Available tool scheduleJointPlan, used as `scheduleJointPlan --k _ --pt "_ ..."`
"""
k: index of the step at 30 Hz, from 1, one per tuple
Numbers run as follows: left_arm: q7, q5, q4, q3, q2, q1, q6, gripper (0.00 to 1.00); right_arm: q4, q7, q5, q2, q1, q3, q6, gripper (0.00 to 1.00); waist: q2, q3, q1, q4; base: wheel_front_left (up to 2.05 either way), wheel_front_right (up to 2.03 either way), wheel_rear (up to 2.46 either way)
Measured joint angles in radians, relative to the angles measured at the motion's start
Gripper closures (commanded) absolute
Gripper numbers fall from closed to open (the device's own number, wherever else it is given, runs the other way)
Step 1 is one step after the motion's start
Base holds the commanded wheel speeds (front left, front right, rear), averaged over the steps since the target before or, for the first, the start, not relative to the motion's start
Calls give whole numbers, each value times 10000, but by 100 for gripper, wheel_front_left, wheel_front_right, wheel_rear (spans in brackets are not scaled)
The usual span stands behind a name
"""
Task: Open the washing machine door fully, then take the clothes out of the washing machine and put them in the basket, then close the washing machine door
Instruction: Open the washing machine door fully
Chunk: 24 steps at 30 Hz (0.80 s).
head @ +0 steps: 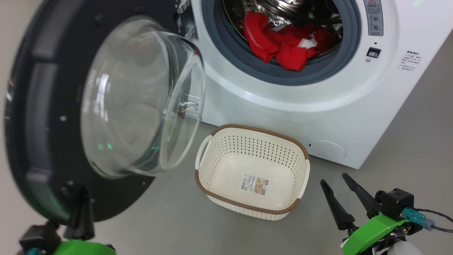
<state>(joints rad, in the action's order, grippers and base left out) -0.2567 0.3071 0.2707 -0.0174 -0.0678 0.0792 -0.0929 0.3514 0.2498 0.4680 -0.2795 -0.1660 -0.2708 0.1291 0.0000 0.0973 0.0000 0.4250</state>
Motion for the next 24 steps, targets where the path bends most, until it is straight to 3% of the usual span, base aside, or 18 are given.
scheduleJointPlan --k 24 --pt "0 -1066 3137 -3026 -857 3248 -186 100 -12 0 -2 -408 -755 -75 0 0 0 1060 0 -366 0 0 0"
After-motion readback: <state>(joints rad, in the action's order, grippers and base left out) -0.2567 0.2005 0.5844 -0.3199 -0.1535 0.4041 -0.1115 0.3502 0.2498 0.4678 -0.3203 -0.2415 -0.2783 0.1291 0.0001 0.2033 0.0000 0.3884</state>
